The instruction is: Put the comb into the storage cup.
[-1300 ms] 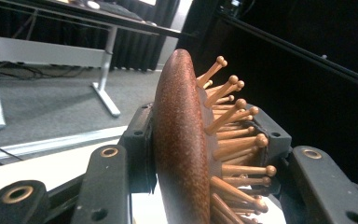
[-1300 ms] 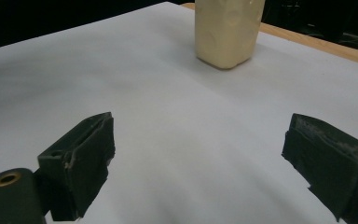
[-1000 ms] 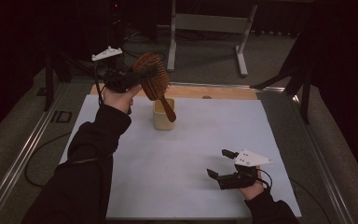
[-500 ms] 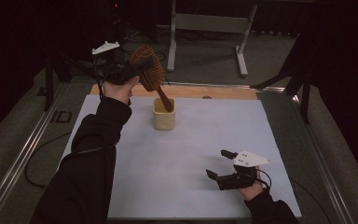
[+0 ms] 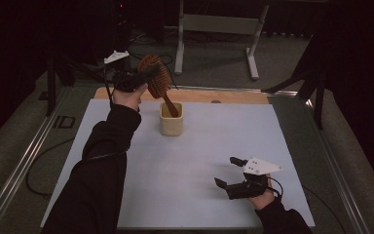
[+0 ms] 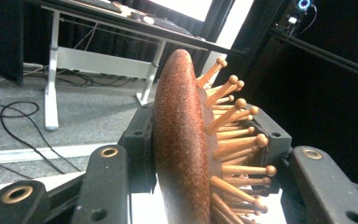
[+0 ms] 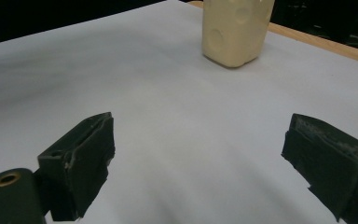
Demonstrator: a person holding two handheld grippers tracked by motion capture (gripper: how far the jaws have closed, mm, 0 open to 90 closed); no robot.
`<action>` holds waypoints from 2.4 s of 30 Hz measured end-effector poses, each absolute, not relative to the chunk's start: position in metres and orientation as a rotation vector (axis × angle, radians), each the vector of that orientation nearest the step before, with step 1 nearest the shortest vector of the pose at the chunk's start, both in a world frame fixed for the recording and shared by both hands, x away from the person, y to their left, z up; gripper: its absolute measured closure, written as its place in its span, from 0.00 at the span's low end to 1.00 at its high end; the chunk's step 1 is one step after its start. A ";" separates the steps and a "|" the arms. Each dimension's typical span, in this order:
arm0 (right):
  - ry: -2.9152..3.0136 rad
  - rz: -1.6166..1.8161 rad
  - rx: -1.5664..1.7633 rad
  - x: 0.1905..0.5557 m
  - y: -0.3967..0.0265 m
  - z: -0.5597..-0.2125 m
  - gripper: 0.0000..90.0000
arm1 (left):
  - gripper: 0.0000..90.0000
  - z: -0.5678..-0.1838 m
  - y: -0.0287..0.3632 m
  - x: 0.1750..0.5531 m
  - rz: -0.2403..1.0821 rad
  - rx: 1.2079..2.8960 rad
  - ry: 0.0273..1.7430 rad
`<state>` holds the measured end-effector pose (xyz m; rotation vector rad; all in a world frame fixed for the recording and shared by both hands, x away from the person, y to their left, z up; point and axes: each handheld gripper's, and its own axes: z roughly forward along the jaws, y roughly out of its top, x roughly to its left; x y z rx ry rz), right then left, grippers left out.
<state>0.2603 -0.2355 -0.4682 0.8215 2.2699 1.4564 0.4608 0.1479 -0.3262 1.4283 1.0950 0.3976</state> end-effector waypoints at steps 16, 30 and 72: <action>2.267 1.462 0.822 0.260 -0.237 -0.468 0.09 | 0.58 -0.358 0.133 0.470 0.367 1.469 1.115; 2.267 1.471 0.822 0.261 -0.238 -0.468 0.09 | 0.57 -0.379 0.124 0.473 0.362 1.540 1.128; 2.273 1.469 0.846 0.261 -0.236 -0.468 0.09 | 0.00 -0.387 0.141 0.468 0.339 1.649 1.085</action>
